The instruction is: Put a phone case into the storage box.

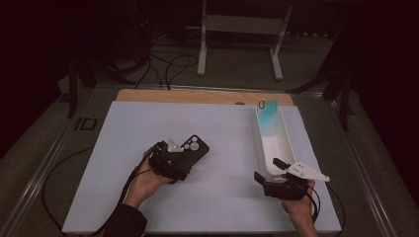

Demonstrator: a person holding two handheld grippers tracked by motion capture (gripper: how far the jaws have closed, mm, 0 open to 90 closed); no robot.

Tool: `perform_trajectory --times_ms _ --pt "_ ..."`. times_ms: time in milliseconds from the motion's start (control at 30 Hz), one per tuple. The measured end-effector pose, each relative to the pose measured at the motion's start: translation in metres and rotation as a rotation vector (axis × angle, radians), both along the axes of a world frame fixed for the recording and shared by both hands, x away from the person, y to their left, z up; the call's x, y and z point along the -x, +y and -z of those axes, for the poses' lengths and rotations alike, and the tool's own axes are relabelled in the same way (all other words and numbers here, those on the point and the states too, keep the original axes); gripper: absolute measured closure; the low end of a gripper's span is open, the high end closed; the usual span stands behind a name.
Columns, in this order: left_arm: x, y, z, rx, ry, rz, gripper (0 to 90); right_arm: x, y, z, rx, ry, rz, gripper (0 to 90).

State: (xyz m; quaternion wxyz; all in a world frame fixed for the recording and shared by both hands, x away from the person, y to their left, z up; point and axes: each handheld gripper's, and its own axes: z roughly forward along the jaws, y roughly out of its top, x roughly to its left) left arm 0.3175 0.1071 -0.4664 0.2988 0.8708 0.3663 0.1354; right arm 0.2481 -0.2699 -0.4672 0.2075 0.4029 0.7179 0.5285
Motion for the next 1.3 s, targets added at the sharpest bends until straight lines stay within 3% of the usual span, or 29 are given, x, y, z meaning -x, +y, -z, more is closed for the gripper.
perform_trajectory --times_ms 233,567,733,1000,1167,1300 --pt "0.003 -0.002 -0.012 0.01 -0.031 0.015 15.8 -0.004 0.003 -0.007 -0.019 0.005 -0.036 9.2" --pt "0.016 -0.019 -0.029 0.036 -0.106 0.085 15.8 -0.015 0.022 -0.02 -0.019 0.04 -0.087 12.6" --pt "0.02 -0.027 -0.037 0.042 -0.13 0.112 15.7 -0.016 0.032 -0.026 -0.023 0.03 -0.11 12.9" --pt "0.031 -0.043 -0.048 0.075 -0.176 0.166 15.6 -0.027 0.053 -0.038 -0.092 0.05 -0.168 13.8" --pt "0.036 -0.05 -0.05 0.119 -0.201 0.212 15.4 -0.03 0.065 -0.042 -0.108 0.074 -0.2 18.1" --pt "0.037 -0.053 -0.05 0.124 -0.213 0.225 15.4 -0.031 0.072 -0.044 -0.118 0.093 -0.223 25.7"
